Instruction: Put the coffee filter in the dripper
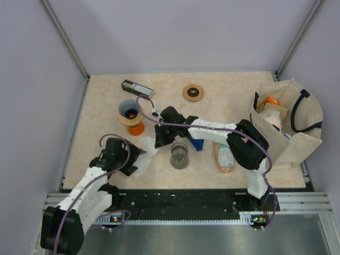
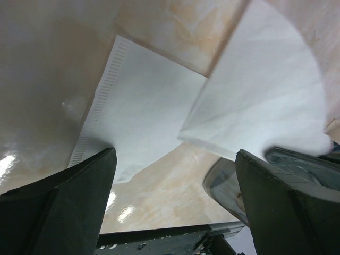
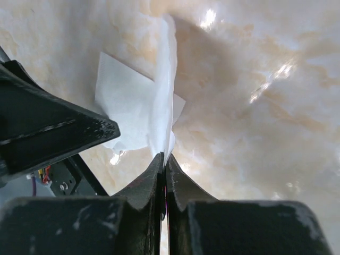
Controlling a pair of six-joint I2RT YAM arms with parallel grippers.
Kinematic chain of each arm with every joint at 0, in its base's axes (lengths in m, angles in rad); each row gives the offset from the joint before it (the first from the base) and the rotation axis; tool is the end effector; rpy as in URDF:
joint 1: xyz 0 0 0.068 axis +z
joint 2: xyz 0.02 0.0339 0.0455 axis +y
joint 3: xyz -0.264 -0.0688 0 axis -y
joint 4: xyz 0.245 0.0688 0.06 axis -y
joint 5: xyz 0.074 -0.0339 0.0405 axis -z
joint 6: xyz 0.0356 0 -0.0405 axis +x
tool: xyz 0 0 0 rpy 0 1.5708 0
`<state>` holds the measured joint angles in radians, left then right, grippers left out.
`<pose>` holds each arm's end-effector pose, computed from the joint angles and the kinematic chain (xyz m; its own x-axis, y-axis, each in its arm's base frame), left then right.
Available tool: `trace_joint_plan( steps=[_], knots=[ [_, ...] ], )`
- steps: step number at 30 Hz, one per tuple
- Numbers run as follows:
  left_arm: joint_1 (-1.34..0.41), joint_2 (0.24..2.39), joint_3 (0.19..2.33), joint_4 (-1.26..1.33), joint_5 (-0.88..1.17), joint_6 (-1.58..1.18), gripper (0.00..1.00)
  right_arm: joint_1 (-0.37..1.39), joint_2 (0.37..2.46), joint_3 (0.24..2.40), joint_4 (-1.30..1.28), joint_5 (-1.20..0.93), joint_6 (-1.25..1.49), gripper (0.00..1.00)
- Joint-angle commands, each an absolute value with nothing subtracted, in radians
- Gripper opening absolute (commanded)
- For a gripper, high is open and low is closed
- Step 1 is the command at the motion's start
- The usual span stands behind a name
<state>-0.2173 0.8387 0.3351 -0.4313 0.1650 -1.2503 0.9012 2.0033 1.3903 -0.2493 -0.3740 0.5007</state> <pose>0.1470 -0.0385 0.1564 -0.5397 -0.8396 -0.0617 -0.6486 0.4614 -0.6053 0.2600 0.3494 0.1800 -0.8346 -0.3344 -0.4376 -0.5435 0.6291 0.5557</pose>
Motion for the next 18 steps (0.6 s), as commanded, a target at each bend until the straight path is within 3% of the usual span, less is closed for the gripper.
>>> trace_joint_plan(
  steps=[1,8,18],
  knots=[
    [-0.219,0.815,0.379,-0.545,0.083,-1.192,0.99,0.913,1.859,1.433,-0.247,-0.262,0.405,0.02],
    [-0.221,0.741,0.498,-0.575,0.097,-1.091,0.99,0.913,1.695,1.323,-0.183,-0.057,0.177,0.0],
    [-0.221,0.641,0.669,-0.636,0.193,-0.934,0.99,0.928,1.29,0.812,0.432,-0.163,-0.412,0.0]
  ],
)
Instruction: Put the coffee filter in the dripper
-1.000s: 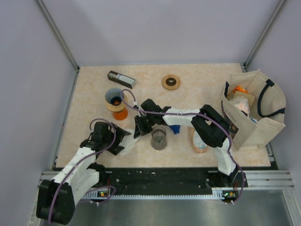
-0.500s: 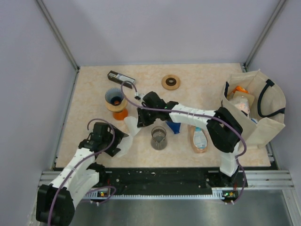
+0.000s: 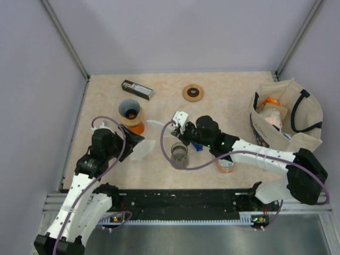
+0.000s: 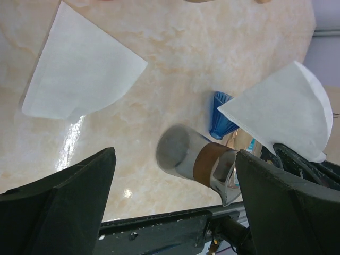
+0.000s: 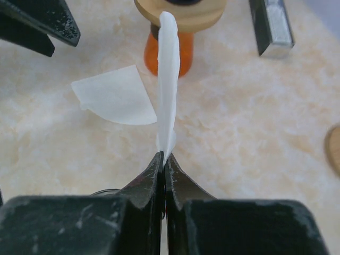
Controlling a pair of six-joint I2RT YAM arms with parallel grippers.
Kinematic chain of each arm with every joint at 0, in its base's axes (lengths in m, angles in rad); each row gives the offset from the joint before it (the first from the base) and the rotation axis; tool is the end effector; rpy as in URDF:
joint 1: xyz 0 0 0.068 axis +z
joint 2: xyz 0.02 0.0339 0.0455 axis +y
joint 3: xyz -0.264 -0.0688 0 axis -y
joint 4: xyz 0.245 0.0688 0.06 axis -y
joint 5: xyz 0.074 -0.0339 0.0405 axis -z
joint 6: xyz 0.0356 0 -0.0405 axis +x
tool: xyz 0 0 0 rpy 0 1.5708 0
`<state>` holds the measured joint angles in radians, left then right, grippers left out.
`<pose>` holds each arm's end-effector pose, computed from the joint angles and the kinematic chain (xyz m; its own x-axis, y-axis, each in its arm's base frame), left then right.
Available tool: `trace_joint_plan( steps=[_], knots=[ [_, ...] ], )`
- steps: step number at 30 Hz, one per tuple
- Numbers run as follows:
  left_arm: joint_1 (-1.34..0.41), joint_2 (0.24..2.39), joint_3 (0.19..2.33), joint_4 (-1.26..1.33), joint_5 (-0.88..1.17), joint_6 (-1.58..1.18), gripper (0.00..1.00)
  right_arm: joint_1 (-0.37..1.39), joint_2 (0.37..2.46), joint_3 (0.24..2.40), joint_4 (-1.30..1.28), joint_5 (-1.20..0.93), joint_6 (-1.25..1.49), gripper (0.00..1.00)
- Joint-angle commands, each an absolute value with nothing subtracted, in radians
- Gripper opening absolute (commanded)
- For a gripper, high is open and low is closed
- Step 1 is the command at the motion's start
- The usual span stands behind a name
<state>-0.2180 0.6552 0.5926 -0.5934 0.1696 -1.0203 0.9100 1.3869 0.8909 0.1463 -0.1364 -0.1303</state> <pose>0.1406 -0.0373 0.2524 -0.6045 -0.7265 -0.3268 -0.3277 0.6007 -0.7292 0.1916 0.2544 0.2718 -0.0967 -0.3341 -0.9376 -0.8806 0.4677 -0.0759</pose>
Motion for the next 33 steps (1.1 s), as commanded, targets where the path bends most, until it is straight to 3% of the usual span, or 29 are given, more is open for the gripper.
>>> trace_joint_plan(
  steps=[1,5,9,15,22,33],
  knots=[
    [-0.222,0.643,0.686,-0.667,0.177,-0.922,0.99,0.927,1.278,0.813,0.427,-0.163,-0.431,0.0],
    [-0.222,0.657,0.735,-0.677,0.198,-0.894,0.99,0.928,1.276,0.813,0.4,-0.163,-0.515,0.0],
    [-0.224,0.657,0.723,-0.493,0.372,-0.939,0.99,0.931,1.275,0.798,0.478,-0.159,-0.525,0.0],
    [-0.244,0.693,0.726,-0.283,0.434,-1.04,0.99,0.942,1.284,0.796,0.502,-0.17,-0.531,0.0],
    [-0.34,0.71,0.765,-0.238,0.172,-1.129,0.98,0.999,1.299,0.808,0.477,-0.08,-0.588,0.0],
    [-0.471,0.784,0.798,-0.233,0.057,-1.124,0.9,1.006,1.321,0.834,0.437,-0.025,-0.561,0.0]
  ],
)
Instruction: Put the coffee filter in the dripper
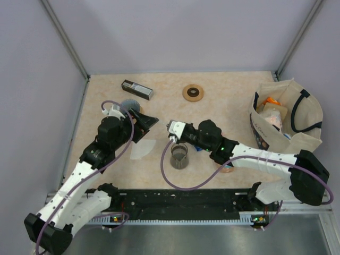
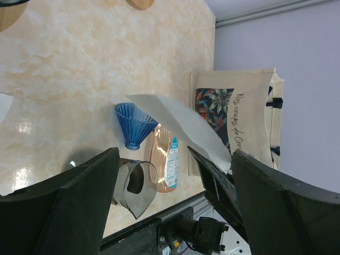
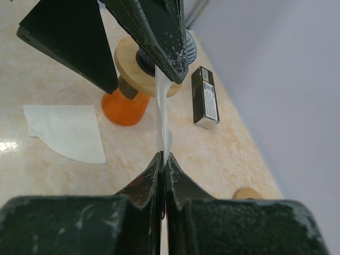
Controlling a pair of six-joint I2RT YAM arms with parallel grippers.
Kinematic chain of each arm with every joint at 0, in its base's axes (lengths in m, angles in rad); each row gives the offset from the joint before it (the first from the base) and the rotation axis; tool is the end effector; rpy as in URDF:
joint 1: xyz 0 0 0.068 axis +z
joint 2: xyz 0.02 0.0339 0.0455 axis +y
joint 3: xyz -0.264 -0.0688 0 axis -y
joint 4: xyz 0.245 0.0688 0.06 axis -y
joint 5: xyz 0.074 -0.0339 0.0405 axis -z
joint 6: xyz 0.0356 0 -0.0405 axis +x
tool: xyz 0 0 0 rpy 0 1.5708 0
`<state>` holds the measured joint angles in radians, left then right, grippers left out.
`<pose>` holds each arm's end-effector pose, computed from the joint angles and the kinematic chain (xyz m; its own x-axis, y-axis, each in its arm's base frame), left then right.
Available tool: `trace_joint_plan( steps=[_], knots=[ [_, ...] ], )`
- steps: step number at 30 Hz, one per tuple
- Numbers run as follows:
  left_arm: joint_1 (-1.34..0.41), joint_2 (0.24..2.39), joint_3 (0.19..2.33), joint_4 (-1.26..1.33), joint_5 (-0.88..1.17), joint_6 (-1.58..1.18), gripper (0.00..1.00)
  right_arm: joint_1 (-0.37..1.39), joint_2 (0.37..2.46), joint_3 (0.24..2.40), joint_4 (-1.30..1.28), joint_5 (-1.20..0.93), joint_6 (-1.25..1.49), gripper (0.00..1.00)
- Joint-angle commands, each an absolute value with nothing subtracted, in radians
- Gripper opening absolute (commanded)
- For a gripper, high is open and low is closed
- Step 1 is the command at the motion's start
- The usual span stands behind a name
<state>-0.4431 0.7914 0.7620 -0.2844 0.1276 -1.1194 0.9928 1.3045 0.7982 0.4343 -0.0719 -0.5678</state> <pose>0.1653 -0.0834 0.3203 -0.6027 -0.7019 -0.3796 -0.0177 0.4873 -0.8730 0.1635 0.2553 0.2940 0.4372 -0.3116 -0.8437 -0.7585 0.3764 -0.5320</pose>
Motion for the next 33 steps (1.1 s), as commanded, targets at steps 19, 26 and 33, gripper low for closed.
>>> trace_joint_plan(
  steps=[19,26,33],
  knots=[
    [-0.499,0.784,0.805,-0.327,-0.092,-1.131,0.85,1.008,1.327,0.876,0.394,0.018,-0.497,0.0],
    [-0.505,0.821,0.816,-0.327,-0.092,-1.144,0.82,1.015,1.324,0.854,0.411,0.009,-0.528,0.0],
    [-0.511,0.816,0.813,-0.324,-0.092,-1.158,0.82,1.029,1.347,0.861,0.397,0.057,-0.56,0.0]
  ],
)
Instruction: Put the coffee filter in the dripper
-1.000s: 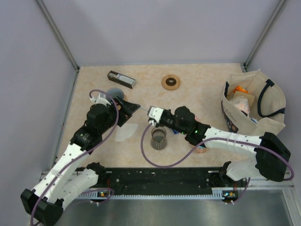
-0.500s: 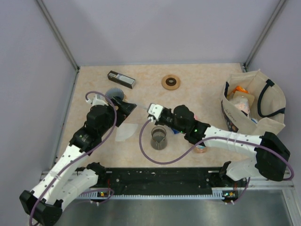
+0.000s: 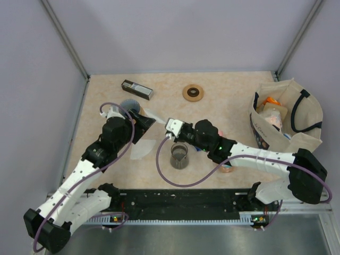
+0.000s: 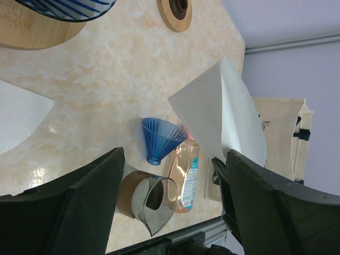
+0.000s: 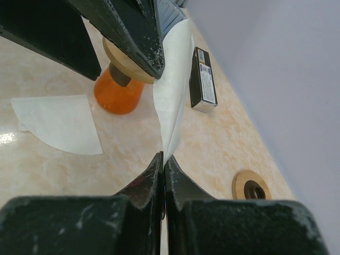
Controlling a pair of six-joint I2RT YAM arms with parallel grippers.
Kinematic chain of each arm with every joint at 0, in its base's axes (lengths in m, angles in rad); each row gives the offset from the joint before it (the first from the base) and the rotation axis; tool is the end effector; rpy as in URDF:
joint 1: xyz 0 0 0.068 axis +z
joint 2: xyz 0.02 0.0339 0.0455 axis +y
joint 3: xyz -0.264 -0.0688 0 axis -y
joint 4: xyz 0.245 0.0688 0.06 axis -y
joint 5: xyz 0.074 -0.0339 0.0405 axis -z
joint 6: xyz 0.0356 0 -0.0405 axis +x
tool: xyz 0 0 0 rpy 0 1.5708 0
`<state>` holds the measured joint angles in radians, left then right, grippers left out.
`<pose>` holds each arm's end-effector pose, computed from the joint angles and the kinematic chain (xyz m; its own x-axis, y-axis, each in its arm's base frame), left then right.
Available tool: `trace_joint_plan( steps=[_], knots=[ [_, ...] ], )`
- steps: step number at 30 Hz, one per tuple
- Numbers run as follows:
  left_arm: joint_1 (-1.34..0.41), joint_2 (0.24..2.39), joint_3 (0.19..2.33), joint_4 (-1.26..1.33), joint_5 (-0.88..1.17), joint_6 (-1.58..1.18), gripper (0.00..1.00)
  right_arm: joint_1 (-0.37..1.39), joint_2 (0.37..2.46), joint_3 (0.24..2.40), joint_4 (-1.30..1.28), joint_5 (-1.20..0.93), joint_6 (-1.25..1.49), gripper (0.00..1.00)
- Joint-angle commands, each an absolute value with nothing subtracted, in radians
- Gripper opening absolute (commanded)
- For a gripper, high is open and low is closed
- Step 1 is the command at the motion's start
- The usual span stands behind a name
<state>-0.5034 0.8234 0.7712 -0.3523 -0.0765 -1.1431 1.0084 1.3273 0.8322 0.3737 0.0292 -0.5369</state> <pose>0.1669 -0.0888 0.3112 -0.5247 -0.7468 -0.4087 -0.1397 0.5491 -0.8240 0.1658 0.2610 0.2928 0.3691 -0.3732 -0.8512 -0.7464 0.4267 -0.5107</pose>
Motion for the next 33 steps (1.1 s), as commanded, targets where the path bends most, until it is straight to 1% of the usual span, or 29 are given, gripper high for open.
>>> trace_joint_plan(
  steps=[1,8,12,21,27,32,33],
  knots=[
    [-0.511,0.81,0.811,-0.319,-0.091,-1.16,0.82,1.031,1.345,0.861,0.394,0.055,-0.563,0.0],
    [-0.509,0.802,0.816,-0.313,-0.1,-1.172,0.82,1.038,1.359,0.865,0.385,0.071,-0.569,0.0],
    [-0.511,0.822,0.821,-0.336,-0.104,-1.177,0.8,1.04,1.355,0.862,0.393,0.078,-0.575,0.0],
    [-0.517,0.865,0.816,-0.31,-0.063,-1.187,0.69,1.046,1.356,0.853,0.414,0.063,-0.577,0.0],
    [-0.519,0.887,0.818,-0.305,-0.067,-1.187,0.54,1.058,1.355,0.838,0.406,0.005,-0.574,0.0],
    [-0.519,0.891,0.824,-0.343,-0.087,-1.189,0.34,1.065,1.365,0.822,0.411,-0.061,-0.514,0.0],
    [-0.518,0.89,0.827,-0.359,-0.097,-1.187,0.29,1.065,1.37,0.821,0.411,-0.08,-0.49,0.02]
  ],
)
